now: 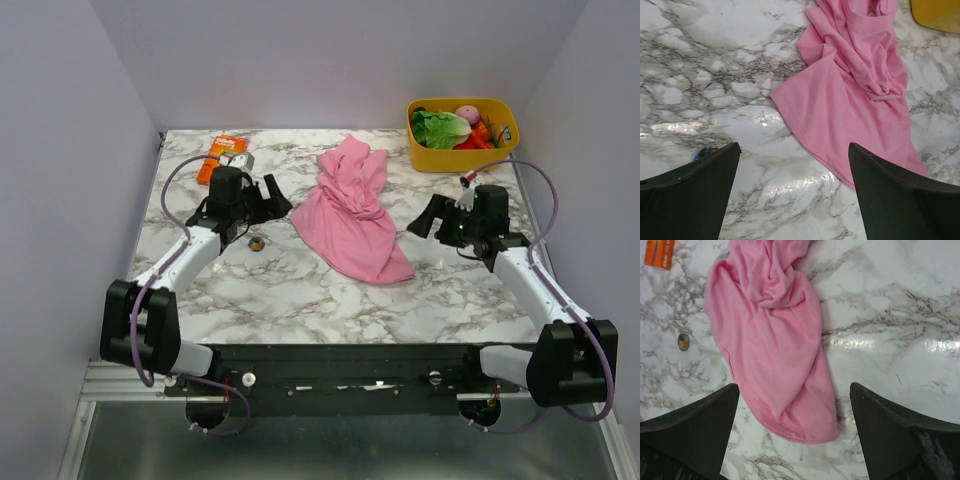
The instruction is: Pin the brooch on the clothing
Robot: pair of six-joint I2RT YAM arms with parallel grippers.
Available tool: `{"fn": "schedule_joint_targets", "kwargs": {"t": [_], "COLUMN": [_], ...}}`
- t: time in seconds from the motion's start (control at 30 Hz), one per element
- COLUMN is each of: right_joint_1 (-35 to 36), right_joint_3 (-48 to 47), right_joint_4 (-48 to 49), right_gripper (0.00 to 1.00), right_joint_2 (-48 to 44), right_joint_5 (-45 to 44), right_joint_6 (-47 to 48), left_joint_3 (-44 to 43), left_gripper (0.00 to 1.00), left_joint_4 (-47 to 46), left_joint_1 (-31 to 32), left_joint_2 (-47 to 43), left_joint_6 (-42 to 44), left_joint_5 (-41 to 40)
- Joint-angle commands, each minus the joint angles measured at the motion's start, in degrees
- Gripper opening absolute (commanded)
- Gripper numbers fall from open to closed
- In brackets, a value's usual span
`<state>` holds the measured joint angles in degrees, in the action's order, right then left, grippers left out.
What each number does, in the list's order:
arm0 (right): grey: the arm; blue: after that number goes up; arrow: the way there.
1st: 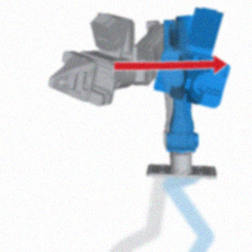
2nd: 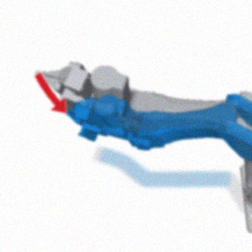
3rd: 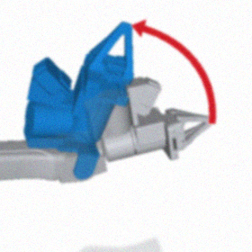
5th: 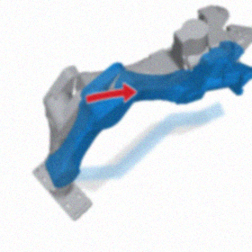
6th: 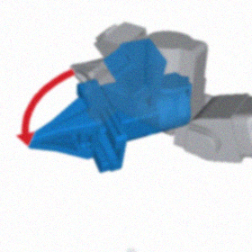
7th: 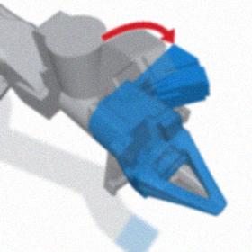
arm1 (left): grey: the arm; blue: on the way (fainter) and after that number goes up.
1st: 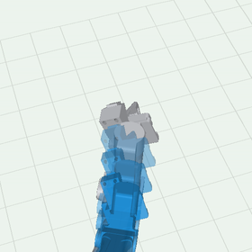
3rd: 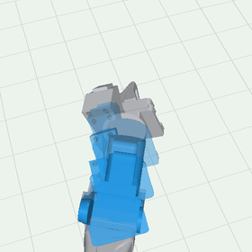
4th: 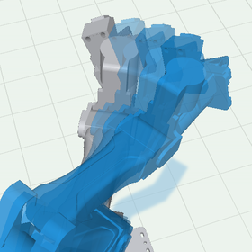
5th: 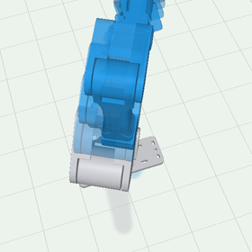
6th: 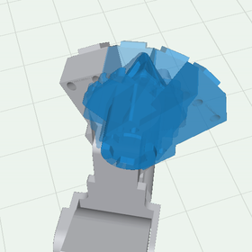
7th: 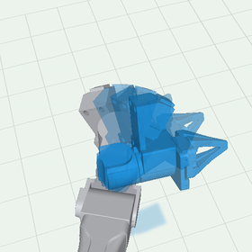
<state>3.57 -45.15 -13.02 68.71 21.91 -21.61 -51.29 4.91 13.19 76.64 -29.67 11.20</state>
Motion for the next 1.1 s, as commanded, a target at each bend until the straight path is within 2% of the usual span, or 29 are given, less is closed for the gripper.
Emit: {"fn": "schedule_joint_targets", "kwargs": {"t": [0.0, 0.1, 0.33, 0.5, 0.83, 0.97, 1.07], "right_joint_1": [1.43, 2.31, 4.60, 4.78, 4.86, 4.78, 4.78], "right_joint_3": [2.16, 3.22, 3.84, 4.19, 4.54, 4.01, 3.66], "right_joint_4": [-6.49, -7.29, -8.78, -9.75, -7.38, -6.23, -5.97], "right_gripper": [0.96, 0.89, 0.74, 0.72, 0.69, 0.66, 0.61], "right_joint_2": [2.48, 4.50, 11.62, 14.35, 18.74, 20.50, 21.90], "right_joint_5": [-2.67, -1.88, -2.13, -3.10, -3.19, -2.32, -1.79], "right_joint_6": [-1.07, -2.30, -4.32, -5.02, -6.60, -6.96, -7.05], "left_joint_3": [-5.39, -10.91, -23.14, -30.35, -31.16, -31.68, -32.21], "left_gripper": [0.99, 0.99, 0.99, 0.99, 0.98, 0.97, 0.91], "left_joint_4": [-2.79, 1.39, 12.21, 16.71, 14.79, 13.20, 12.58], "left_joint_1": [-0.01, 0.52, 2.54, 4.21, 4.30, 4.39, 4.65], "left_joint_2": [8.68, 15.36, 29.59, 35.76, 40.16, 41.83, 42.80], "left_joint_6": [-3.28, -3.38, 0.31, 4.79, 10.59, 12.09, 13.06], "left_joint_5": [12.43, 13.41, 7.97, 2.44, -5.22, -2.26, 1.26]}}
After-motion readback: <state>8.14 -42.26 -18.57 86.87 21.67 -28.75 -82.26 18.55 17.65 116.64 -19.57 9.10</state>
